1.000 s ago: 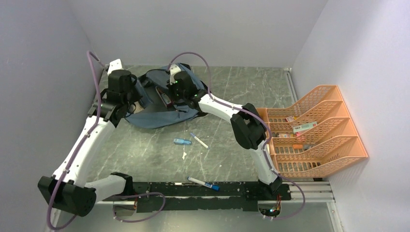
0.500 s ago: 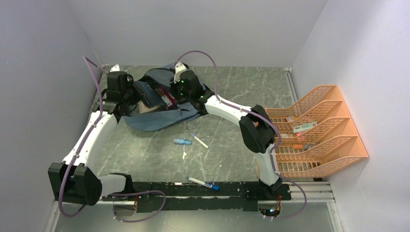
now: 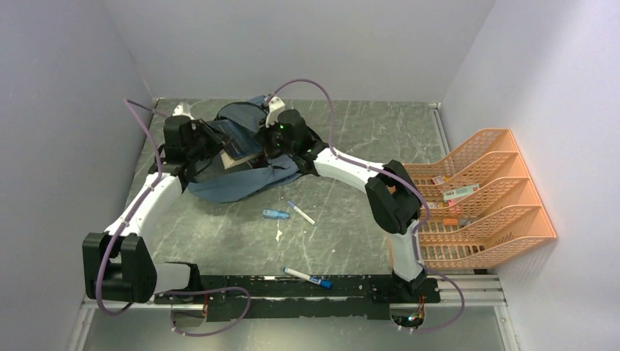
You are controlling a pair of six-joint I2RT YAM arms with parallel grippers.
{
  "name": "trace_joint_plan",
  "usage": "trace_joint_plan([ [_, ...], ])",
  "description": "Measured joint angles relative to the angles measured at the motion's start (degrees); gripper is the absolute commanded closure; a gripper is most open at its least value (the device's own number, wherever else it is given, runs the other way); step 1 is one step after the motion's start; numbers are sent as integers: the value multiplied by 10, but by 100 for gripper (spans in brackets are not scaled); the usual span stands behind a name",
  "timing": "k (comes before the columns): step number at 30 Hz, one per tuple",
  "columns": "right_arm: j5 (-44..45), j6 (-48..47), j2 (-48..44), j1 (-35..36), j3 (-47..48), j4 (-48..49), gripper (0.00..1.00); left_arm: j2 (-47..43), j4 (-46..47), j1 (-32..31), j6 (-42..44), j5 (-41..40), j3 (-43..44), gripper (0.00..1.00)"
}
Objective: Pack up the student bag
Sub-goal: Place the book in the student bag.
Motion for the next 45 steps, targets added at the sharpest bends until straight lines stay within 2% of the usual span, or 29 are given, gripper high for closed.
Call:
trace_joint_plan([
  [5, -11, 4, -3, -1, -3, 11, 100, 30, 110, 1, -45, 28, -56, 95],
  [14, -30, 2, -3, 0, -2, 15, 100, 167, 348, -5, -142, 59, -100, 95],
  [20, -29, -2, -3, 2, -2, 15, 100, 260, 468, -30, -184, 52, -97, 95],
  [27, -27, -6, -3, 2, -2, 15, 100, 383, 541, -68, -209, 48, -34, 95],
  [28, -25, -8, -3, 2, -2, 15, 100, 398, 550, -69, -214, 48, -26, 93],
  [30, -20, -12, -3, 1, -2, 13, 100, 414, 557, -70, -216, 48, -16, 80],
  [34, -14, -19, -3, 1, -2, 11, 100, 419, 532, -70, -200, 43, 8, 48],
  [35, -14, -20, -3, 1, -2, 12, 100, 419, 519, -70, -191, 40, 16, 38],
  [37, -11, -23, -5, 1, -2, 16, 100, 419, 481, -69, -176, 29, 31, 10],
  [38, -9, -24, -6, 1, -2, 17, 100, 418, 466, -69, -165, 25, 35, 3],
  [45, 8, -37, -17, 2, -2, 28, 100, 363, 318, -66, -118, -9, 57, 2],
])
